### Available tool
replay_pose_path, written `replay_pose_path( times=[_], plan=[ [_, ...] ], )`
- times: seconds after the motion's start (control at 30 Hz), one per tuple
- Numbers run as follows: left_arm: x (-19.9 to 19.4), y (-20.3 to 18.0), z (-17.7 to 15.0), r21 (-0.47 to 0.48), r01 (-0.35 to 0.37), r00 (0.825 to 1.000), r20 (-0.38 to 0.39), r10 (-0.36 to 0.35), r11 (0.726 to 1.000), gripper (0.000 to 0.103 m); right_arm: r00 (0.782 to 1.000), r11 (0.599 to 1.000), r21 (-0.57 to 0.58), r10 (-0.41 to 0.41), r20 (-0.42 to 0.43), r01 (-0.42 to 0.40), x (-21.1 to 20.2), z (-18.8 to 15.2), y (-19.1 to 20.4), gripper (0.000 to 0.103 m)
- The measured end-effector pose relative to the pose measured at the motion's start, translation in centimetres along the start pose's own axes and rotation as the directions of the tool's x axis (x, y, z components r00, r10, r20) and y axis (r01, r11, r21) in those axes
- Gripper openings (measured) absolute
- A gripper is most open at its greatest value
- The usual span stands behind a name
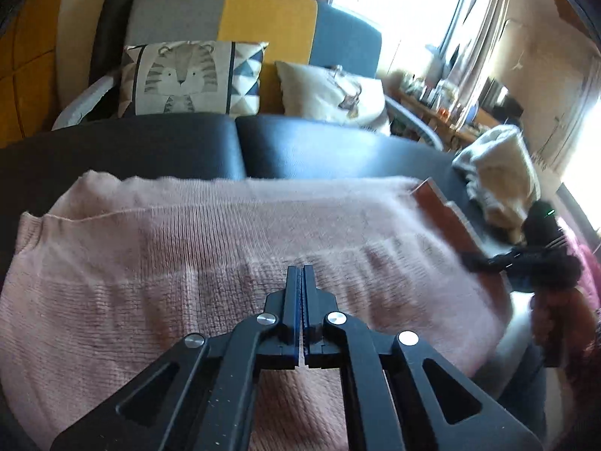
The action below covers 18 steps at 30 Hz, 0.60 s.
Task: Fold clothes
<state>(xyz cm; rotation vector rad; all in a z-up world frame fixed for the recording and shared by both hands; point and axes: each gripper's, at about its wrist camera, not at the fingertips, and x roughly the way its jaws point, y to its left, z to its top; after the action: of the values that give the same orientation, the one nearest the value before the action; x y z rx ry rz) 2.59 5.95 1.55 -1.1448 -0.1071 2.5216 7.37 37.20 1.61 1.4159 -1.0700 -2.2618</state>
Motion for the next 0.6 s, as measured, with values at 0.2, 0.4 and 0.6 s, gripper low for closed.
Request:
replay_pose_path(
  times=[0.2, 0.4, 0.6],
  plan=[
    [1.5, 0.8, -1.6, 0.007, 0.022, 0.999, 0.029, -0.023, 1.0, 0.002, 1.0, 1.0, 0.012, 0.003, 0.005, -0.003, 0.0, 0.0, -0.1, 0.021],
    [1.5, 1.2, -1.6, 0.001, 0.035, 0.999, 0.034, -0.035, 0.999, 0.002, 1.0, 0.998, 0.062, 0.02, 0.001, -0.02, -0.6, 1.0, 2.0, 0.021],
    [1.4, 1.6, -1.6, -0.025, 0.059, 0.997, 0.042, -0.058, 0.998, 0.002, 0.991, 0.99, 0.045, 0.135, 0.017, -0.135, -1.8, 2.1, 7.9, 0.021]
  ],
)
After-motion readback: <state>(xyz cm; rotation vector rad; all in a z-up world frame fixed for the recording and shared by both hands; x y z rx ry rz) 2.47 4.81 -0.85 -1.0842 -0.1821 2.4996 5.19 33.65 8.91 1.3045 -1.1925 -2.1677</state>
